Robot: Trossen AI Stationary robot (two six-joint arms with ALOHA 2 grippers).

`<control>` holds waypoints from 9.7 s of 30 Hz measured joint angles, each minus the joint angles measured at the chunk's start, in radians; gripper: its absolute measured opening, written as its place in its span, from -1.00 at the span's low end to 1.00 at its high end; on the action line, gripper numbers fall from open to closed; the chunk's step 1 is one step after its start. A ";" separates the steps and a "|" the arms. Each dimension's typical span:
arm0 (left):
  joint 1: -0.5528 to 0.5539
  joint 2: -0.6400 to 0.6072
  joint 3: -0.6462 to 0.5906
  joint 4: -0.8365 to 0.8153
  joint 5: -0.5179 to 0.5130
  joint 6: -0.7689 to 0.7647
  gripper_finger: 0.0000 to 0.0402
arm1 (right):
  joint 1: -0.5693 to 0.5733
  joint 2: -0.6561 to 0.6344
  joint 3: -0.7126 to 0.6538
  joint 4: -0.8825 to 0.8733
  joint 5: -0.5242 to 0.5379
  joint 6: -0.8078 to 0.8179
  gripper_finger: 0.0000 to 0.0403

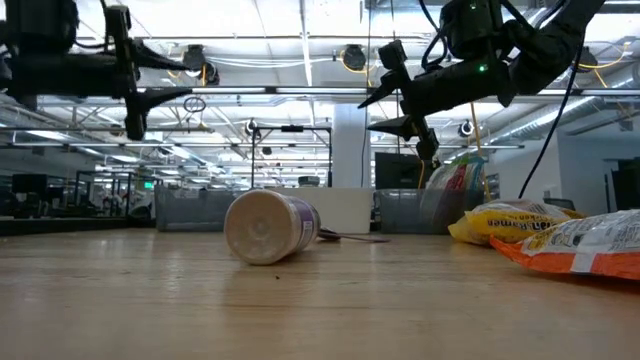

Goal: Pick & Place Food Item
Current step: Put the blue spoon into the left black bin

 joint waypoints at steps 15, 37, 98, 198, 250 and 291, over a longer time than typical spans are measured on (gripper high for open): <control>-0.430 0.319 0.090 0.000 -0.349 0.137 -0.20 | -0.073 -0.002 0.000 -0.005 -0.101 -0.086 -0.16; -0.566 0.896 0.549 0.002 -0.429 0.396 -0.20 | -0.134 -0.002 0.000 -0.013 -0.295 -0.163 -0.16; -0.451 0.896 0.467 -0.399 0.007 -0.125 -0.20 | -0.132 -0.002 -0.001 -0.021 -0.448 -0.162 -0.16; -0.190 1.151 1.719 -1.523 -0.231 1.095 -0.98 | -0.161 -0.125 0.643 -0.912 -0.947 -0.876 -0.16; -0.294 1.388 2.057 -1.629 -0.387 1.231 -0.86 | -0.186 0.003 0.643 -0.900 -0.828 -0.836 -0.98; -0.196 1.303 1.812 -1.101 -0.032 0.861 -0.06 | -0.304 -0.132 0.504 -0.249 -0.574 -0.643 -1.00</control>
